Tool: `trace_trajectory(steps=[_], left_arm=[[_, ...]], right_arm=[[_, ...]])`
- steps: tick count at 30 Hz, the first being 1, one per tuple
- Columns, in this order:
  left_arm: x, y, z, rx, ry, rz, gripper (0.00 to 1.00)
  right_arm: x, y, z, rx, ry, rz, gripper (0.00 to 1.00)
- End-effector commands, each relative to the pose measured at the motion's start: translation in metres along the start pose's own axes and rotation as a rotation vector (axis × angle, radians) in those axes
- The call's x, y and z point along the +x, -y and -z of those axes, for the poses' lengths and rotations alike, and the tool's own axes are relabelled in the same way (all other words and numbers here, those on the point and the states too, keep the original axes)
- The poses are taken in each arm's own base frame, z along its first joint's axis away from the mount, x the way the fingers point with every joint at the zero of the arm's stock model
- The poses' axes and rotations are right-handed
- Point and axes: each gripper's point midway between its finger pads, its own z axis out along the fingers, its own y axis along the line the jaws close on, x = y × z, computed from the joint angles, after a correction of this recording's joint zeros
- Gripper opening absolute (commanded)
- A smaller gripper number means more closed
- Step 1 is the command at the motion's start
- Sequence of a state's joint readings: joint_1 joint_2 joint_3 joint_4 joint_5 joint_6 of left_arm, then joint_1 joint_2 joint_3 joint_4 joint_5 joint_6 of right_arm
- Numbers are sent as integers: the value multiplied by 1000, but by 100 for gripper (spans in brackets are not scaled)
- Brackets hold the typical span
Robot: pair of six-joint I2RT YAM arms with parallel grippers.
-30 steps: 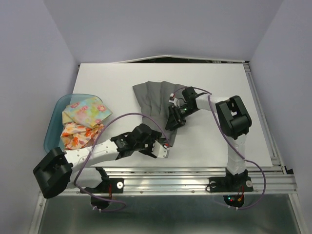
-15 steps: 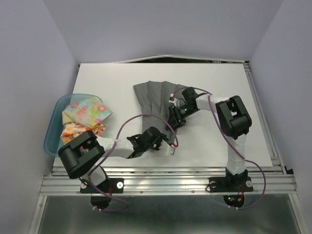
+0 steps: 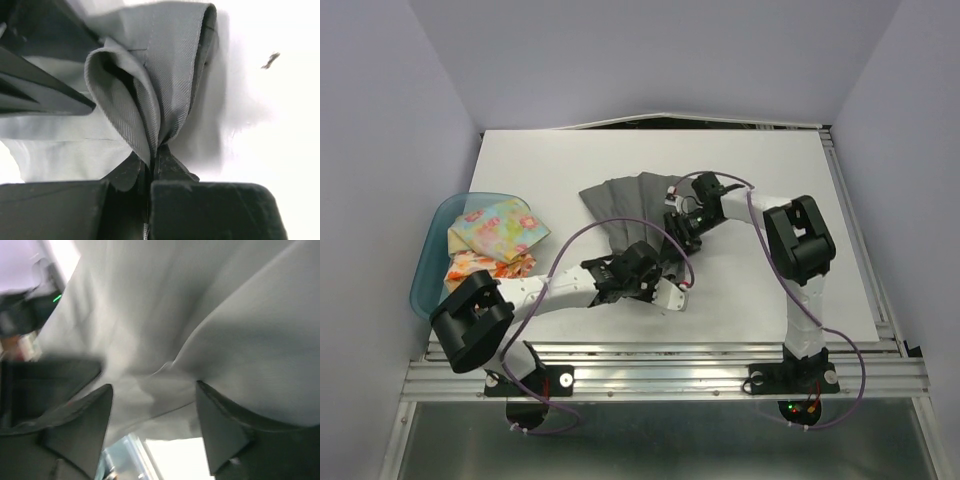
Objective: Fold and stack the skirts
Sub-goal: Fold the skirt
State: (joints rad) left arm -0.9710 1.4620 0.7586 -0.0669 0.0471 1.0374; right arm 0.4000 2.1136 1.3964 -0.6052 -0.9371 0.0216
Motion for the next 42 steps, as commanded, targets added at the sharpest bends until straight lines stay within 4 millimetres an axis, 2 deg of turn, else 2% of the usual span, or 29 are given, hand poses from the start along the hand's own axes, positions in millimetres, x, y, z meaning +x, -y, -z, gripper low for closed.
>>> trace_trajectory(steps=[1,4,5,8,9,11,12,13,14,15,16,17,18,19,20,21,22,23,24,26,27,28,29,30,32,33,36,40,42], left_arm=[[-23,30,29,210,84,47,0],[-24,39,34,266,79,72,0],[-25,38,35,274,75,76,0],[-32,46,43,345,95,94,0],[-41,39,47,343,115,107,0],[-48,44,54,407,119,140,0],[-58,35,59,406,141,153,0],[-62,40,66,453,146,168,0],[-70,32,69,460,157,177,0],[-69,39,69,492,146,190,0],[-76,37,74,516,153,208,0],[-78,36,76,531,154,215,0],[-85,30,79,528,168,216,0],[-85,34,82,562,159,226,0],[-86,32,83,564,160,231,0],[-89,27,86,561,160,233,0],[-90,24,87,556,161,233,0],[-90,21,86,555,156,236,0],[-94,10,88,532,165,241,0],[-91,-3,86,526,159,279,0],[-94,-16,88,504,171,287,0],[-92,-22,83,504,163,298,0],[-91,-30,81,494,161,303,0],[-87,-46,77,463,158,317,0],[-83,-61,72,434,152,321,0],[-81,-76,71,401,158,319,0],[-69,-100,57,340,125,308,0],[-56,-122,41,276,98,297,0],[-49,-126,32,261,78,288,0]], right_arm=[[-73,5,53,106,200,141,78],[-119,-10,90,73,314,167,85],[-128,-5,95,83,332,170,86],[-158,-14,108,108,389,221,86],[-164,-7,105,109,393,214,86],[-184,-8,108,111,431,238,86],[-187,10,99,132,425,209,86],[-191,17,96,137,426,201,86],[-200,16,93,141,436,208,86],[-203,25,89,150,434,194,86],[-204,38,74,154,415,182,85],[-200,44,61,158,392,176,85],[-201,54,58,184,391,169,84],[-194,59,39,184,354,178,82],[-189,66,34,186,339,174,81],[-178,69,20,178,303,165,76],[-171,72,17,170,284,168,72],[-162,68,8,153,259,172,68],[-151,60,-2,113,227,176,65],[-127,53,-12,72,180,169,54],[-117,44,-19,38,157,179,49],[-103,47,-22,28,135,155,46],[-97,41,-27,18,120,158,44],[-86,33,-30,-2,98,188,42],[-77,26,-34,-27,79,191,40],[-75,20,-32,-47,78,191,39],[-62,8,-39,-79,49,187,36],[-54,2,-42,-102,31,174,35],[-52,1,-42,-111,28,167,35]])
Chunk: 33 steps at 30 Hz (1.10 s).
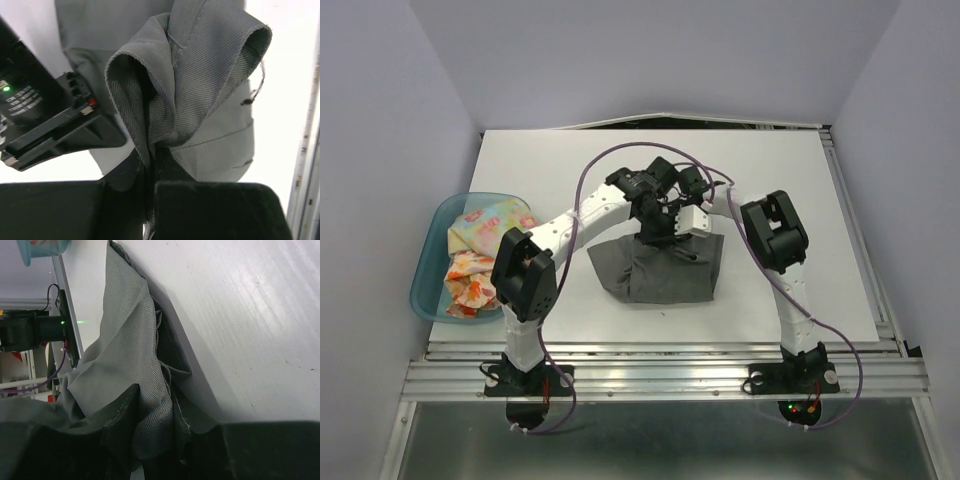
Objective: Fold and stack the skirts
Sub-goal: Fold the skirt
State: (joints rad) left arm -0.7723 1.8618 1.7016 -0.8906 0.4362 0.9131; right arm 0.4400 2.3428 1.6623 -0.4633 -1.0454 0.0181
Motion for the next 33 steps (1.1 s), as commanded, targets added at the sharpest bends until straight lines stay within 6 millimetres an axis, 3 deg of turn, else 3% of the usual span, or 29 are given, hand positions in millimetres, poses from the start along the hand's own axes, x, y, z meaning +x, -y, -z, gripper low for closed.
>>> trace_trajectory(steps=[1,9,18,21,27,33], left_arm=[[-7,-35,5,-122,4,-69,0],[16,-59,-25,-207,-31,-57,0],[43,-64,-54,-302,-40,1,2],[44,-75,-54,-385,-21,19,5],[53,-58,-73,-451,-32,-45,24],[57,-46,-89,-431,-50,-61,31]], right_arm=[[16,-4,-2,5,-36,-14,35],[20,-1,-5,-10,-45,-33,35],[20,4,-9,-13,-50,-41,36],[21,4,-9,-14,-52,-76,36],[20,8,-11,-7,-58,-88,37],[8,9,-11,8,-44,-76,43]])
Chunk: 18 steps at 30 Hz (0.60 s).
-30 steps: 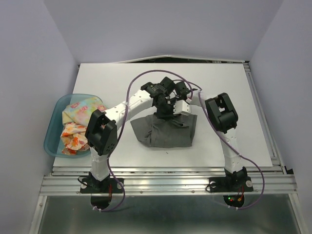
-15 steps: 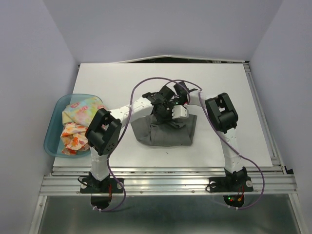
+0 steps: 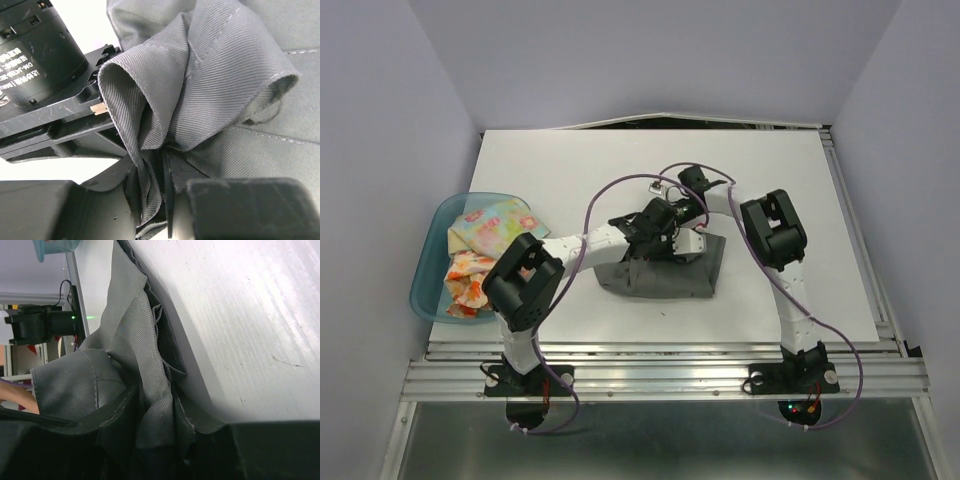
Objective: Fold and stack the skirts
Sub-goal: Fold the skirt
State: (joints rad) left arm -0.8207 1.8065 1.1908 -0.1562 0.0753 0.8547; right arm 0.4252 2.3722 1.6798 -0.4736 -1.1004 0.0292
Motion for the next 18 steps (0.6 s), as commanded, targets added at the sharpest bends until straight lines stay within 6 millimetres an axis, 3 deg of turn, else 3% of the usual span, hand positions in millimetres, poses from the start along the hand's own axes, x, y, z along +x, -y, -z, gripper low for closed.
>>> trace_trajectory(steps=[1,2,6,8,10,11,14,15,16,17,18], left_arm=[[0,11,-20,-11,17,-15,35],[-1,12,-20,-12,18,-17,37],[4,21,-24,5,5,-26,41],[7,27,-25,23,-4,-39,48],[11,30,-25,29,-15,-42,49],[11,30,-26,30,-16,-42,55],[10,28,-27,27,-19,-37,61],[10,25,-27,20,-19,-32,61],[5,20,-26,11,-11,-28,71],[4,16,-26,4,-9,-22,71],[0,5,-23,-16,-3,-5,71]], right_arm=[[3,11,-11,84,-33,-37,46],[-4,10,-10,96,-22,-27,49],[-62,20,31,143,122,-51,61],[-103,22,70,147,228,-29,67],[-132,19,101,180,307,15,71],[-141,25,127,197,358,1,76],[-161,17,171,206,442,26,80],[-164,19,192,224,476,27,80],[-165,18,204,243,498,32,80],[-160,21,211,256,504,21,80],[-161,8,231,271,536,42,80]])
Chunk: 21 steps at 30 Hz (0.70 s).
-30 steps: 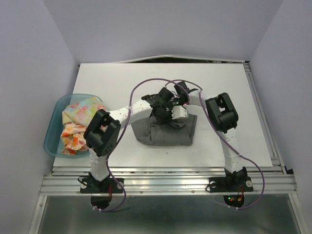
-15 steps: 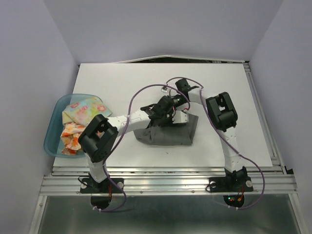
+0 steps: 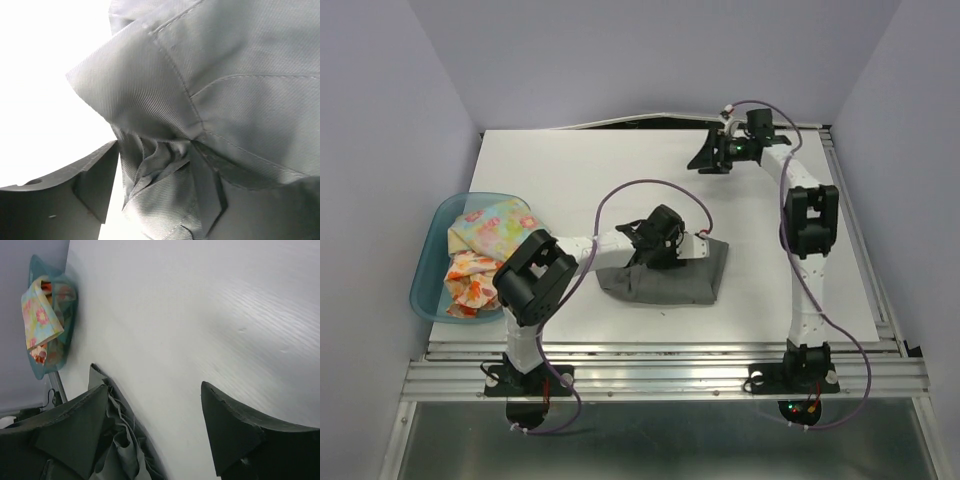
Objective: Fold and stack the skirts
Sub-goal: Fold the skirt
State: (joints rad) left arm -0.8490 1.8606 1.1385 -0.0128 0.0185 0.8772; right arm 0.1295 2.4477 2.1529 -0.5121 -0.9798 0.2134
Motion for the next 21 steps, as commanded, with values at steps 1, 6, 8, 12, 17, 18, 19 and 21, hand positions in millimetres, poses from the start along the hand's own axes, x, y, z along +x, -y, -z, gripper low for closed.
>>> trace_trajectory(steps=[1,6,8,12,17,18,19,21], left_arm=[[-5,-6,2,35,7,51,71],[-13,-66,20,-33,31,134,72],[-14,-98,35,-52,50,206,72],[-23,-137,73,-54,120,336,72],[-51,-137,137,52,335,567,76],[-55,-127,144,105,370,675,78],[-61,-109,154,196,440,721,79],[-65,-84,159,307,489,808,79]], right_arm=[[-37,-23,61,47,118,44,80],[-21,-47,96,103,138,95,78],[-24,-71,112,116,167,143,77],[-21,-104,135,102,200,177,77],[23,-141,136,-72,153,-1,74],[31,-153,142,-99,165,13,75],[54,-151,129,-141,136,-27,76],[78,-161,121,-185,101,-22,78]])
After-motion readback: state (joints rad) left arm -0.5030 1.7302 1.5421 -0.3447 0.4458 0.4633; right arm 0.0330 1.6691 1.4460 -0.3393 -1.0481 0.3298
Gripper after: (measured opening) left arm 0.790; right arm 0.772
